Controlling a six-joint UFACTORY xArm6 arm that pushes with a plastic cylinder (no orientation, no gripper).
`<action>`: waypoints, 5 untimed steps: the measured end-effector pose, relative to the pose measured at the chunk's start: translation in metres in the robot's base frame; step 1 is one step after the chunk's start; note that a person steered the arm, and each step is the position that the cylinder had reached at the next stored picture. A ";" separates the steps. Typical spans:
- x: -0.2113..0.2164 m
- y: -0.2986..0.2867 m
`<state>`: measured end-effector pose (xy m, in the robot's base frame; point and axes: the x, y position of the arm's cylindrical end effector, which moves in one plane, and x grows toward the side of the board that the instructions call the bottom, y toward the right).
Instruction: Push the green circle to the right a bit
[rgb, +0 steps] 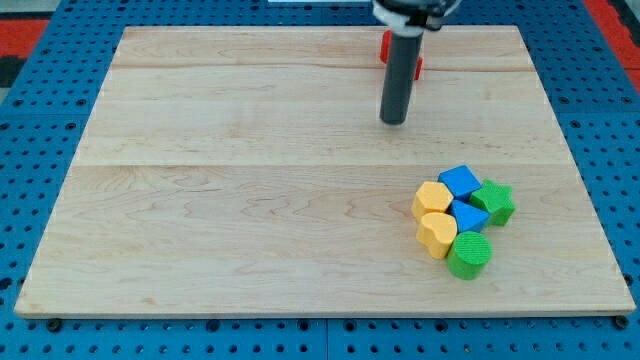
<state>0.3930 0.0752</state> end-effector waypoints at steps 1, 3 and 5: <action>0.047 -0.020; 0.139 -0.031; 0.175 0.023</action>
<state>0.5676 0.0983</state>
